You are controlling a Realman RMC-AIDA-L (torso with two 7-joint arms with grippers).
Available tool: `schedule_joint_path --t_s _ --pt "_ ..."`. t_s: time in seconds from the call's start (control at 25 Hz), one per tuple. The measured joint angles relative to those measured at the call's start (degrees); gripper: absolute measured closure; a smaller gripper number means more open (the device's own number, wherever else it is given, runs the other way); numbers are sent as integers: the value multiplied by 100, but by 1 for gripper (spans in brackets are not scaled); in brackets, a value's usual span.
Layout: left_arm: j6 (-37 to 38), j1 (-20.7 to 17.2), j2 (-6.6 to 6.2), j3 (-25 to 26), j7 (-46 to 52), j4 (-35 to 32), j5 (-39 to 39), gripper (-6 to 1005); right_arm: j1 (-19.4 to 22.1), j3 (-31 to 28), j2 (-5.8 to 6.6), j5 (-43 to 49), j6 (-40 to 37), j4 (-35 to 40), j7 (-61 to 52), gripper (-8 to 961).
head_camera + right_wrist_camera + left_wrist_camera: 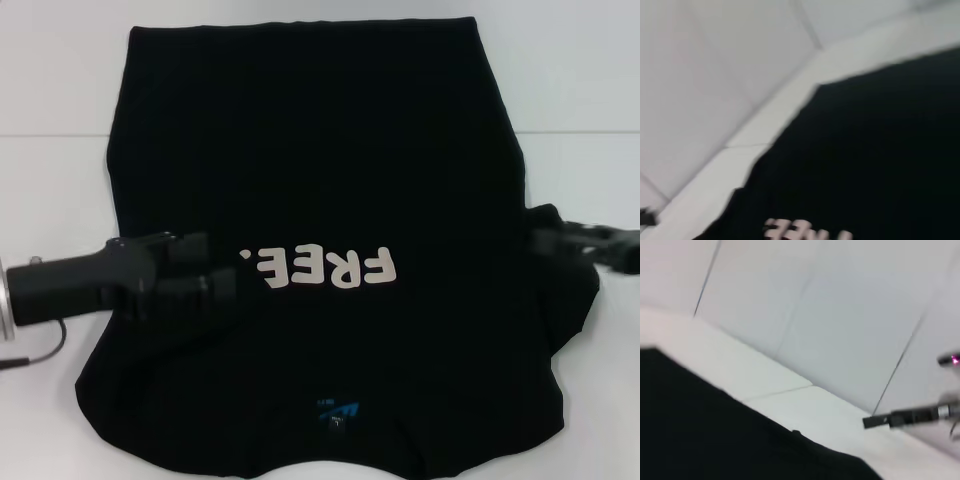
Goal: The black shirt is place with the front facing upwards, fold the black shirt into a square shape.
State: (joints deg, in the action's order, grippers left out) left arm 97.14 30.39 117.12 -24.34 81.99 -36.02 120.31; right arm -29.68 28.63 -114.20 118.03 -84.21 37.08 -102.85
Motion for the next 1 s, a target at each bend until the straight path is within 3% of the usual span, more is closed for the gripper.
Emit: schedule_joint_path --t_s 0.04,0.12,0.24,0.32,0.6,1.0 --pt "0 0 0 0 0 0 0 221 1 3 64 144 -21 166 -440 194" --pt "-37 -144 169 -19 -585 -225 -43 167 -33 7 218 546 -118 518 -1401 196" --pt "-14 -167 179 -73 -722 -288 -24 143 -181 8 400 1331 -293 989 -2752 200" --pt "53 -170 161 -74 -737 -288 -37 145 -315 -1 454 1914 -429 1318 -3644 202" --pt "143 -162 166 -70 -776 -297 -127 151 -827 9 410 3444 -736 1562 -4746 210" --pt "94 -124 172 -71 -749 -292 -107 151 -1174 19 440 3606 -93 441 -4744 223"
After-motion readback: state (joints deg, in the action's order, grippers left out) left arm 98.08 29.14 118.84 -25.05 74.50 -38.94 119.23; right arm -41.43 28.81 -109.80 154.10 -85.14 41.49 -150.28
